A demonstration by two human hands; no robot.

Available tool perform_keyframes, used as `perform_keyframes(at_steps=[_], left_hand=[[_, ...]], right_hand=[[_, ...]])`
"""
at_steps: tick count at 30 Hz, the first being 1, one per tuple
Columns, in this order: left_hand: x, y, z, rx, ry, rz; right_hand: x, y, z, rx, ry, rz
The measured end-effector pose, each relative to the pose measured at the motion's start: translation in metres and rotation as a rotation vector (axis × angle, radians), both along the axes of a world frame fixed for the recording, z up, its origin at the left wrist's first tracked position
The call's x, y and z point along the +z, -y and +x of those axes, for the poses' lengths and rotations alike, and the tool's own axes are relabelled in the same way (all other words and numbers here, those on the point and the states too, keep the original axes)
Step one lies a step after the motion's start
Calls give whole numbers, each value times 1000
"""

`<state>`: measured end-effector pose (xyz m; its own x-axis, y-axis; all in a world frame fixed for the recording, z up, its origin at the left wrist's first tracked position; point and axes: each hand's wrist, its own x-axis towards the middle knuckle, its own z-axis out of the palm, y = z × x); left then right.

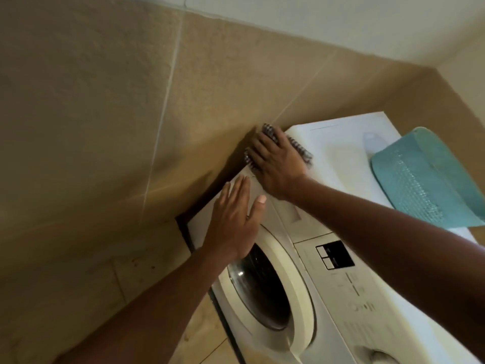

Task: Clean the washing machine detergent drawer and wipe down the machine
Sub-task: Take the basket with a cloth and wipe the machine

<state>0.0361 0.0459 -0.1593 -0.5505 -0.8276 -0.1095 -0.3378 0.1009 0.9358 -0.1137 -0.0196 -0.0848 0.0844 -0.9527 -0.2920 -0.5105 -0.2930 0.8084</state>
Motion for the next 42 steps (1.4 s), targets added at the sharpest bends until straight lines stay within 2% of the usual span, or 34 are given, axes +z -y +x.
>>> perform_keyframes(at_steps=[3, 6, 8, 11, 15, 17, 20, 24, 26, 29, 31, 34, 35, 37, 39, 42], left_hand=[[-10, -5, -1, 26, -42, 33], [-17, -8, 10, 30, -15, 93], [-17, -8, 19, 13, 27, 106], [-17, 1, 31, -42, 51, 58], [-15, 18, 20, -70, 33, -44], [-9, 26, 5, -83, 6, -76], [6, 37, -14, -121, -45, -186], [20, 56, -24, -200, -121, -277], [18, 62, -22, -274, -127, -300], [10, 64, -7, -323, -147, -294], [9, 65, 3, -332, -138, -325], [13, 74, 8, -297, -126, -334], [13, 75, 7, -298, -124, -333], [9, 73, 5, -323, -128, -318], [0, 66, 9, -371, -135, -312], [-10, 62, 18, -436, -133, -304]], right_hand=[[-29, -11, 0, 14, -53, 62], [-46, -96, -13, 12, 7, 160], [-47, -152, -19, -64, 58, 193], [-38, -157, -14, -114, 93, 215], [-20, -56, 2, -47, 95, -20], [-13, -37, 4, -46, 90, -117], [-17, -101, -12, -112, 111, -143], [-5, -185, -17, -271, 284, -333], [9, -160, -11, -359, 279, -487], [13, -65, 2, -490, 380, -843], [-4, -18, 11, -440, 370, -816], [-58, -25, 15, -285, 292, -394], [-74, -47, 11, -257, 314, -345], [-94, -95, 10, -305, 427, -399], [-106, -138, 22, -430, 437, -538], [-127, -130, 61, -743, 489, -873]])
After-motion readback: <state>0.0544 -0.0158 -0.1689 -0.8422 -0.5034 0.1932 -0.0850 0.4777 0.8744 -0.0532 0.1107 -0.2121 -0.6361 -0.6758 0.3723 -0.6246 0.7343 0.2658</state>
